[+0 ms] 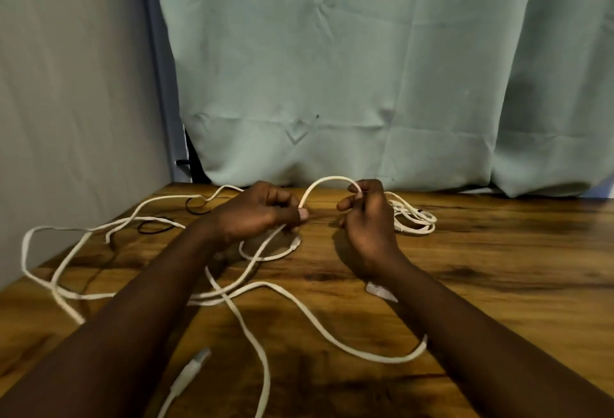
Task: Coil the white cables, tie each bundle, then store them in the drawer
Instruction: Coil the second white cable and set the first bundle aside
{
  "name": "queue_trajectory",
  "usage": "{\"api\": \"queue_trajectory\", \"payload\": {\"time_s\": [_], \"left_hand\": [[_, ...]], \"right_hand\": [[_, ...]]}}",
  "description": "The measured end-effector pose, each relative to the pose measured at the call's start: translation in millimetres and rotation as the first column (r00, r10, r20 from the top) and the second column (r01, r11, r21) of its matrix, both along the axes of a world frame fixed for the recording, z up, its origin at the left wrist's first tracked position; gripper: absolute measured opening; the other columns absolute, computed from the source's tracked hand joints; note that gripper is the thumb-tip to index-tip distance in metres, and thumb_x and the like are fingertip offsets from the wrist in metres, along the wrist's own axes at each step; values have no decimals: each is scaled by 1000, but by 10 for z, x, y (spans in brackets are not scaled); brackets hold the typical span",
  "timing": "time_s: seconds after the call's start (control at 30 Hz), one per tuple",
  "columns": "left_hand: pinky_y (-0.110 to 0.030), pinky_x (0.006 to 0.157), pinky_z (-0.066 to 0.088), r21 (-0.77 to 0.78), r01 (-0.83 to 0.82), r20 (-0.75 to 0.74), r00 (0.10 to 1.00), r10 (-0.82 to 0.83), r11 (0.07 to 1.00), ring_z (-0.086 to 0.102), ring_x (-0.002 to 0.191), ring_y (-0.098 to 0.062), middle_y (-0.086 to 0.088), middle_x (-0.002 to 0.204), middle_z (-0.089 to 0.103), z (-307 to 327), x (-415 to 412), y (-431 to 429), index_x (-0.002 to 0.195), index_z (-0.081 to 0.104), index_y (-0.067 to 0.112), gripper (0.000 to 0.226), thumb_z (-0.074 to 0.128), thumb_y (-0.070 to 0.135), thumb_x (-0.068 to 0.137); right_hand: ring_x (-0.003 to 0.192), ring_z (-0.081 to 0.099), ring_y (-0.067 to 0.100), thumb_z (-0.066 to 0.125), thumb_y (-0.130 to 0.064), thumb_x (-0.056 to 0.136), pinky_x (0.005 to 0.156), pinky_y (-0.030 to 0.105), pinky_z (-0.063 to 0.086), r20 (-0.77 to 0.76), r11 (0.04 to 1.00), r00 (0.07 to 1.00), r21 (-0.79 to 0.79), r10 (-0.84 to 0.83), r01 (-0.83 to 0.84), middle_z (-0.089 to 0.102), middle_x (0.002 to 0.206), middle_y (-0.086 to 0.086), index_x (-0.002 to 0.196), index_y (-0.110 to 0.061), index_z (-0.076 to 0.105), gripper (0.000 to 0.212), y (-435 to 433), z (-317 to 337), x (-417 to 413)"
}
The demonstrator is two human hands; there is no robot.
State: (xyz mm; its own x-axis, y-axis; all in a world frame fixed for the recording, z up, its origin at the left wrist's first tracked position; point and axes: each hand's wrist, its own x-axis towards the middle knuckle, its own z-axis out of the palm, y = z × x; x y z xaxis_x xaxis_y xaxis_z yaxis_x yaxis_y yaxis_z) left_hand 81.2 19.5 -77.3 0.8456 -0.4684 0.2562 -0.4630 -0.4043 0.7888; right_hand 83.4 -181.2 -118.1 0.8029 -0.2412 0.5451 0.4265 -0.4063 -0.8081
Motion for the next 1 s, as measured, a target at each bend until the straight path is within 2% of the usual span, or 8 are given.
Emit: {"api": "queue_trajectory", "payload": {"time_s": [0.1, 0.17, 0.3, 0.43, 0.53, 0.63, 0.8, 1.0], "left_hand": [[-32, 64, 54, -284, 162, -331, 908, -255, 945, 58, 53, -22, -12, 64, 57, 156, -158, 52, 100, 62, 3, 21, 68, 20, 90], [-28, 54, 53, -245, 134, -373, 901, -222, 960, 44, 42, -11, -6, 61, 48, 275, -203, 194, 108, 69, 6, 29, 76, 24, 87], [-21, 45, 42, -176, -205, 45, 975, 216, 963, 44, 50, -11, -5, 63, 52, 532, -129, 307, 105, 78, 14, 16, 67, 20, 96], [-28, 55, 48, -189, -470, 505, 706, 496, 862, 61, 58, -8, 5, 69, 68, 644, 228, 121, 99, 79, 29, 12, 68, 33, 97], [-34, 69, 53, -15, -659, 716, 518, 468, 752, 70, 83, -26, 1, 86, 76, 525, 433, -46, 103, 77, 31, 18, 63, 40, 97], [-33, 68, 46, 336, -692, 810, 558, 179, 639, 68, 95, -30, -1, 99, 73, 184, 518, -258, 105, 69, 28, 20, 56, 41, 96], [-36, 60, 42, 587, -519, 766, 605, -217, 622, 68, 89, -30, 0, 105, 67, -320, 384, -538, 119, 60, 29, 29, 41, 45, 103], [-33, 80, 46, 627, -324, 675, 679, -287, 708, 61, 119, -22, 4, 139, 61, -329, 291, -500, 156, 24, 41, 57, 44, 44, 102]], "right_hand": [[51, 47, 12, 33, 6, 100, 44, 25, 39, -50, 888, 991, 451, 127, -91, 52, 73, 4, 111, -15, 51, 30, -77, 142, 23], [44, 39, 11, 35, 3, 100, 40, 21, 32, -63, 792, 991, 608, 122, -59, 44, 66, 3, 104, -15, 52, 26, -222, 290, 45], [36, 27, 9, 45, -19, 102, 40, 17, 22, -77, 799, 958, 572, 275, -184, 33, 54, -1, 80, -15, 58, 26, -441, 362, 53], [33, 27, 9, 36, -48, 106, 41, 22, 35, -45, 548, 709, 669, 704, -503, 24, 43, -6, 74, -12, 56, 51, -323, 322, -76], [36, 34, 9, 41, -42, 105, 42, 24, 41, 91, 246, 500, 786, 861, -567, 27, 43, -6, 69, -16, 55, 46, -290, 417, -165], [36, 36, 6, 41, -33, 105, 37, 19, 30, 232, 61, 395, 795, 889, -604, 32, 45, -6, 73, -15, 57, 40, -320, 521, -208], [48, 53, 9, 41, -24, 107, 40, 19, 35, 264, 191, 622, 801, 737, -567, 53, 58, -3, 89, -10, 59, 29, -321, 473, -80], [71, 77, 22, 44, -16, 108, 55, 22, 57, 276, 332, 860, 837, 430, -434, 76, 76, 8, 98, -5, 61, 23, -510, 413, 125]]}}
